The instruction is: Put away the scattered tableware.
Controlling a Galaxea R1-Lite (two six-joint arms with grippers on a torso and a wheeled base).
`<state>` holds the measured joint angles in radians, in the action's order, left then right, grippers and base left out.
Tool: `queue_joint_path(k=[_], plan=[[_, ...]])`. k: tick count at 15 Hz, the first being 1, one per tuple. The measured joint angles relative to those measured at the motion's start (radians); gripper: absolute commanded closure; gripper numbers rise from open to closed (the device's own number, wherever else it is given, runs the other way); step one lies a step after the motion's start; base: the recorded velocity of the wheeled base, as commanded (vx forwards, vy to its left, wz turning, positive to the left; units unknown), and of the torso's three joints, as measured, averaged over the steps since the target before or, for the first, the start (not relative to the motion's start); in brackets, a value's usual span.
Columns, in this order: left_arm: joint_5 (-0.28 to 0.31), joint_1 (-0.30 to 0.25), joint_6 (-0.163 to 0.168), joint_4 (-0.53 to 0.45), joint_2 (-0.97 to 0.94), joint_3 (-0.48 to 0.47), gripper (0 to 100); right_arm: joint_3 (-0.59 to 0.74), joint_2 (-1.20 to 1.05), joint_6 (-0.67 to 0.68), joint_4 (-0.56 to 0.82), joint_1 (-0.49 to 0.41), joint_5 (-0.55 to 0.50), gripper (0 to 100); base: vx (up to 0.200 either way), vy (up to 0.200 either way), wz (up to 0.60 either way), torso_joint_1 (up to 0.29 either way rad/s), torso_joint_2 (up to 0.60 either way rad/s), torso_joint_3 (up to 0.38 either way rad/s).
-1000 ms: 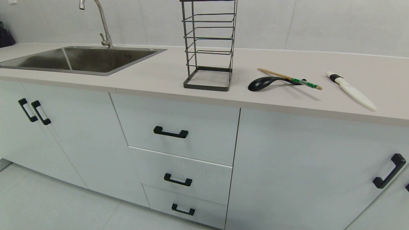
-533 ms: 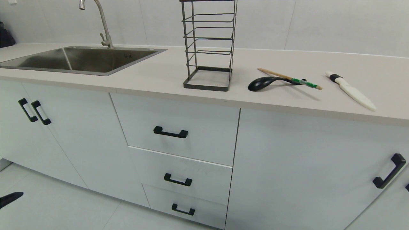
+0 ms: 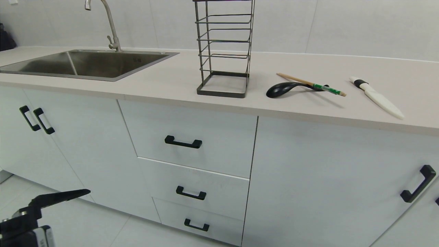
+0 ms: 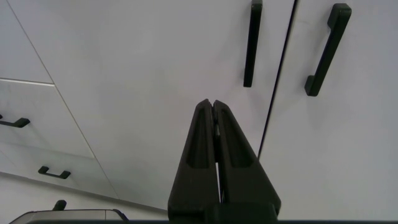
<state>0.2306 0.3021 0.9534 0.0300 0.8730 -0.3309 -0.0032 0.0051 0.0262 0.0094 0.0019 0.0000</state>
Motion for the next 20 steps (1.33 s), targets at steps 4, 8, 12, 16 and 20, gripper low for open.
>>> queue_joint_path(k=[4,8,12,16,20], plan=[[-0.006,0.050,0.038,0.040,0.117,0.013,0,0.000,0.000,0.000,0.000,0.000,0.000,100,0.000,0.000,0.00,0.000,0.00,0.000],[-0.005,0.057,0.100,0.200,0.268,0.008,0,0.000,0.000,0.000,0.000,0.000,0.000,100,0.000,0.000,0.00,0.000,0.00,0.000],[-0.006,0.059,0.141,0.252,0.398,0.005,0,0.000,0.000,0.000,0.000,0.001,0.000,100,0.000,0.000,0.00,0.000,0.00,0.000],[-0.009,0.071,0.155,0.253,0.467,-0.021,0,0.000,0.000,0.000,0.000,0.000,0.000,100,0.000,0.000,0.00,0.000,0.00,0.000],[-0.015,0.112,0.185,0.254,0.549,-0.094,0,0.000,0.000,0.000,0.000,0.001,0.000,100,0.000,0.000,0.00,0.000,0.00,0.000]])
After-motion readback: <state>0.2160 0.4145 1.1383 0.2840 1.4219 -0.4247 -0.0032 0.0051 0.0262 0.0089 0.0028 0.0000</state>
